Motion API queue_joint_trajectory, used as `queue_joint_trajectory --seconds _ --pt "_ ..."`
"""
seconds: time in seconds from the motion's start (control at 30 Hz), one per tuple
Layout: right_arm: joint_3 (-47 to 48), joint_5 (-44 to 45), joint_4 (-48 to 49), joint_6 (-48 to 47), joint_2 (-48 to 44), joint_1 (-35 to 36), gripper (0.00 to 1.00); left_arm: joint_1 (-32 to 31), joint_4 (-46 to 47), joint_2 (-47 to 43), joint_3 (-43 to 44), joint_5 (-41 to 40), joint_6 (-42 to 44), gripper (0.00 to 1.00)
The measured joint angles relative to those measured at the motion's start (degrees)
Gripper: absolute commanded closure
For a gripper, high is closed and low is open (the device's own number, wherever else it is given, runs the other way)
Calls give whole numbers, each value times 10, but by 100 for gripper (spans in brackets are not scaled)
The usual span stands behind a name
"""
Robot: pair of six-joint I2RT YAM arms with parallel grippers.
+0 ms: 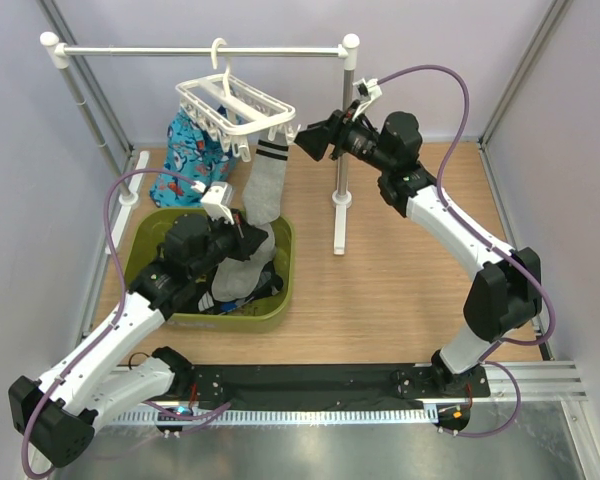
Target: Remove the socks clipped to the hanger
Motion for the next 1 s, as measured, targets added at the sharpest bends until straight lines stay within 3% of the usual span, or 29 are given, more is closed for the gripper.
queue_joint_trajectory --seconds 0.53,1.0 --pt "1 -56 49 12 0 19 24 0 0 0 0 2 0 100" --pt "37 -23 42 8 14 32 28 0 0 0 0 2 -3 100"
